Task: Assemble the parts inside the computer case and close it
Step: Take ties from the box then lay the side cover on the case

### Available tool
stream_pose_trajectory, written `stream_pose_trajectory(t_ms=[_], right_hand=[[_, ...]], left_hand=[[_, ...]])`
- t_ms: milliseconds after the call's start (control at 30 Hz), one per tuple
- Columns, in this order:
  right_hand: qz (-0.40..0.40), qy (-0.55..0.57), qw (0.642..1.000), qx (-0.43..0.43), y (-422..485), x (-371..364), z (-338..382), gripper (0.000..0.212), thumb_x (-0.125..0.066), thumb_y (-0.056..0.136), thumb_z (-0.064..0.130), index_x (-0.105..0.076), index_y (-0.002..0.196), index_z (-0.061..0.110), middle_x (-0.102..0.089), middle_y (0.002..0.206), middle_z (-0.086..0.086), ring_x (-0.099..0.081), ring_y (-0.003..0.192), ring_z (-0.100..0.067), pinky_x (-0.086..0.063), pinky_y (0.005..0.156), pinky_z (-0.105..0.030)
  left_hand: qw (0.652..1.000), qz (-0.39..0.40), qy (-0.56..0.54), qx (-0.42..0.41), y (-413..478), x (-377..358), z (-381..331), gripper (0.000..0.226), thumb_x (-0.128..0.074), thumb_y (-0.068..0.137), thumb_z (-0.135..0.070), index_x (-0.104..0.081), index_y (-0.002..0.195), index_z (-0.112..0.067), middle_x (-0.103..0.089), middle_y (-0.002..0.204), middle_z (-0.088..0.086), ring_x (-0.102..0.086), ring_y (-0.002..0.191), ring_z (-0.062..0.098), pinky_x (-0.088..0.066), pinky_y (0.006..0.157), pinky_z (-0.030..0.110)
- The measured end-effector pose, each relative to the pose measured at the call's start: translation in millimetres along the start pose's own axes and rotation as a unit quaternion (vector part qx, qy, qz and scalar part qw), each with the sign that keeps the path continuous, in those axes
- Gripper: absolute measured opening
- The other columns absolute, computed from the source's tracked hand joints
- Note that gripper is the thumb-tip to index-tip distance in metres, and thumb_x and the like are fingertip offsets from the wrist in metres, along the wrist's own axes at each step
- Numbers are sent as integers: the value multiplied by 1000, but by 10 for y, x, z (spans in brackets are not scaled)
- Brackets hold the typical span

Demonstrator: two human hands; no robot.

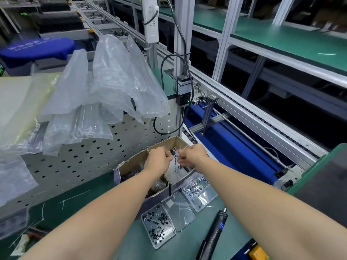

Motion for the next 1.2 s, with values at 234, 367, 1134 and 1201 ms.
stream_pose_trajectory(t_ms=[234,367,1134,1201], right_hand=[[65,94,993,19,-79,76,64,16,-68,99,6,-65,110,-7,-71,81,-15,-70,66,-20,-60,60,-27],[0,96,989,112,-216,427,269,19,-62,104,11,-69,94,-3,-69,79,-14,-65,67,-20,-58,62,-26],[-456,471,732,186,-2940,4605,-1159,16,-61,98,-9,-60,85,-1,-68,71,-16,-71,59,-22,-62,59,-31],[-472,469,730,157,-3116,4727,-1419,15,-63,99,-4,-62,84,-1,-70,72,-16,-71,61,-22,-63,65,-34]], left_hand=[[995,39,-77,-53,75,50,-100,9,-67,92,-32,-68,85,-27,-71,76,-3,-63,70,16,-43,60,25],[929,75,-364,4,80,1,-431,13,-76,91,-25,-77,89,-12,-68,70,4,-61,63,16,-51,62,30],[761,347,-534,-127,-2718,-2428,-4558,12,-72,90,1,-69,100,5,-72,94,27,-70,82,31,-57,77,37],[790,329,-497,-144,-2903,-2630,-4610,14,-71,90,2,-70,103,7,-75,84,22,-72,74,29,-58,68,32]])
Point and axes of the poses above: each hand's wrist, its own y-axis towards the middle knuckle, its own x-axis out of the back of the hand, z = x × y, the point moved 1 cm from there along y, towards the middle knuckle
